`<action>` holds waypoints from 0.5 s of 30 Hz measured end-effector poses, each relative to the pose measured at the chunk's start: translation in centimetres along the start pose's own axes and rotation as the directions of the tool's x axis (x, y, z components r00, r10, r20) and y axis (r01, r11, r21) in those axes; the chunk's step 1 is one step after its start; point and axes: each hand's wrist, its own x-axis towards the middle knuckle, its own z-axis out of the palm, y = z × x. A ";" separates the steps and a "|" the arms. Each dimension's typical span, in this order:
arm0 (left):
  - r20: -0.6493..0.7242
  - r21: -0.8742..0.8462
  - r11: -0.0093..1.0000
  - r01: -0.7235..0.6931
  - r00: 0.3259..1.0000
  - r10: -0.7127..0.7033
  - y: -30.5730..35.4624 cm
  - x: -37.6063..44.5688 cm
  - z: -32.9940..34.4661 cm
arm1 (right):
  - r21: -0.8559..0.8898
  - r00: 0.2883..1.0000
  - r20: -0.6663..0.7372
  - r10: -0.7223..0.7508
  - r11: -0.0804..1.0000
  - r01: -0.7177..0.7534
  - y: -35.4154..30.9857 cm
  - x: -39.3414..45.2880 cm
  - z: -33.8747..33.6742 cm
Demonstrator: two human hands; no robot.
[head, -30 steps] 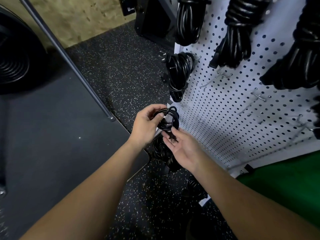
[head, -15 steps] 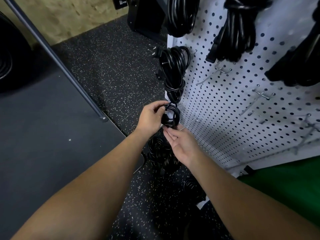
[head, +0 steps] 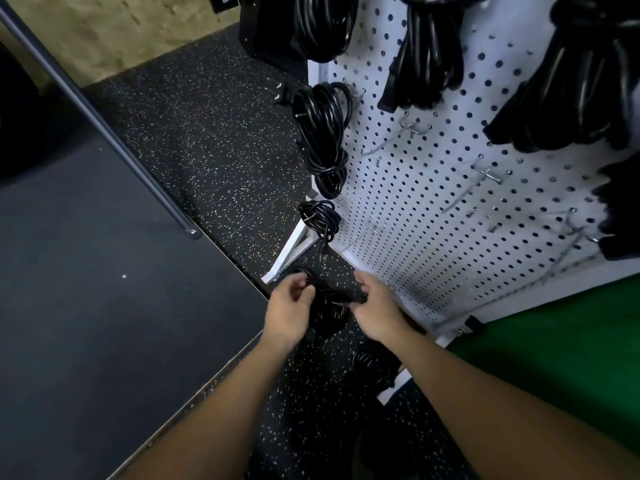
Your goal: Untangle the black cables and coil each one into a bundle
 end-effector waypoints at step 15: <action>-0.010 0.344 0.939 0.006 1.000 -0.003 -5.3 -2.2 3.1 | -0.149 0.982 0.172 0.082 0.987 -0.056 1.9 -1.0 2.0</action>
